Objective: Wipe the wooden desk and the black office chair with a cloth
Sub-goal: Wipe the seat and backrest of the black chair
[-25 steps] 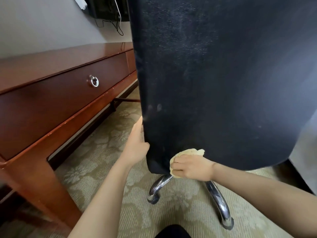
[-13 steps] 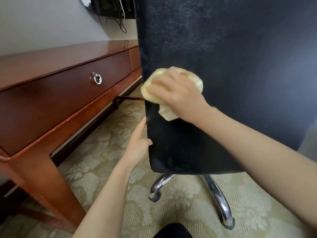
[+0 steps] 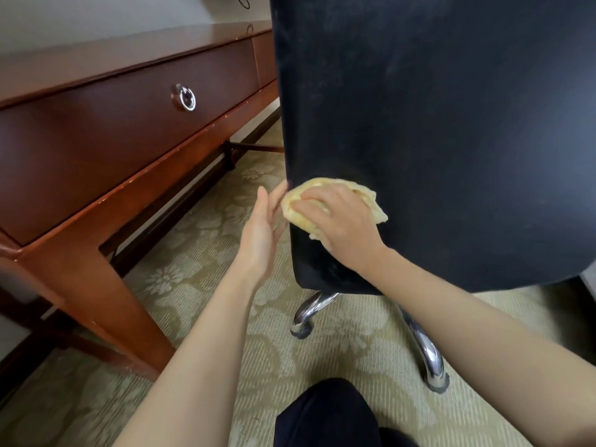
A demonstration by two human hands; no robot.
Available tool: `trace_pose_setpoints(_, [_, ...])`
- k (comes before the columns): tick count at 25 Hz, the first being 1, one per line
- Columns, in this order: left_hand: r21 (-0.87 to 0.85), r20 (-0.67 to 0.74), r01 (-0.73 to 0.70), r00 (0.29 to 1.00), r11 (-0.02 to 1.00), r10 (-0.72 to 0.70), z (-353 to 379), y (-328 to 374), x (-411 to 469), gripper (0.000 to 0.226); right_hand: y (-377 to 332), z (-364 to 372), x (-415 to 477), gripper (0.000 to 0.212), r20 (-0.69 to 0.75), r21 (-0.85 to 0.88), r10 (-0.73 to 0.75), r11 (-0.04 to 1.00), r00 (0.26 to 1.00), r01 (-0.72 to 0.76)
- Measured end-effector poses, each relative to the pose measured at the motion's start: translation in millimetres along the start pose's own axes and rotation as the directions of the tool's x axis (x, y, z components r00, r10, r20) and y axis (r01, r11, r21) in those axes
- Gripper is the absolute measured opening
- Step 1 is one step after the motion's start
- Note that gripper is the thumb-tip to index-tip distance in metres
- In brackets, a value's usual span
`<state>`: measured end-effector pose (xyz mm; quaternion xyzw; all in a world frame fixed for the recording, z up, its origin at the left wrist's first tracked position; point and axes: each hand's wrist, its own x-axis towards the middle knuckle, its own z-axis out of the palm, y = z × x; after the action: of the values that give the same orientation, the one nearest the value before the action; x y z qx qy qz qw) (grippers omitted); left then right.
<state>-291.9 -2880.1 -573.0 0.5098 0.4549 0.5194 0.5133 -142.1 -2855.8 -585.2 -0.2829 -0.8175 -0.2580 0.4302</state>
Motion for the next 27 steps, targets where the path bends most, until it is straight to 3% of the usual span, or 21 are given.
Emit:
trace_pose_setpoints(5, [0.092, -0.027, -0.028, 0.999, 0.995, 0.031, 5.6, -0.6, -1.5, 0.057, -18.1, 23.4, -72.0, 0.039, 0.237, 0.110, -0.073, 0.993, 0.969, 0.048])
trace_pose_setpoints(8, [0.149, -0.065, -0.089, 0.993, 0.985, 0.099, 21.8, 1.7, -8.2, 0.042, -28.2, 42.2, -98.1, 0.026, 0.345, 0.195, -0.151, 0.977, 0.926, 0.086])
trace_pose_setpoints(10, [0.204, -0.079, -0.120, 0.987, 0.972, 0.138, 31.5, 2.1, -11.1, 0.036, -39.5, 56.2, -101.0, 0.017, 0.490, 0.179, -0.263, 0.963, 0.831, 0.199])
trace_pose_setpoints(12, [0.260, -0.084, -0.124, 0.985, 0.958, 0.150, 34.1, -4.6, -12.6, 0.044, -47.4, 68.2, -99.6, 0.016, 0.635, 0.123, -0.332, 0.935, 0.698, 0.333])
trace_pose_setpoints(14, [0.287, -0.094, -0.089, 0.988, 0.954, 0.121, 36.0, -17.1, -18.8, 0.053, -47.1, 68.7, -97.1, 0.017, 0.681, 0.129, -0.330, 0.933, 0.654, 0.336])
trace_pose_setpoints(19, [0.212, -0.273, 0.091, 0.962, 0.973, -0.030, 82.7, -45.1, -37.5, 0.058, -17.8, 33.5, -118.9, 0.026, 0.598, 0.292, -0.292, 0.947, 0.746, 0.137])
trace_pose_setpoints(22, [0.196, -0.363, 0.126, 0.931, 0.973, -0.047, 100.1, -45.9, -28.2, 0.058, 13.5, 0.5, -151.6, 0.018, 0.673, 0.168, -0.330, 0.940, 0.662, 0.298])
trace_pose_setpoints(27, [0.228, -0.399, 0.127, 0.917, 0.965, -0.027, 100.3, -49.9, -23.5, 0.057, 64.2, -57.4, -192.3, 0.031, 0.659, 0.074, -0.199, 0.977, 0.725, 0.201])
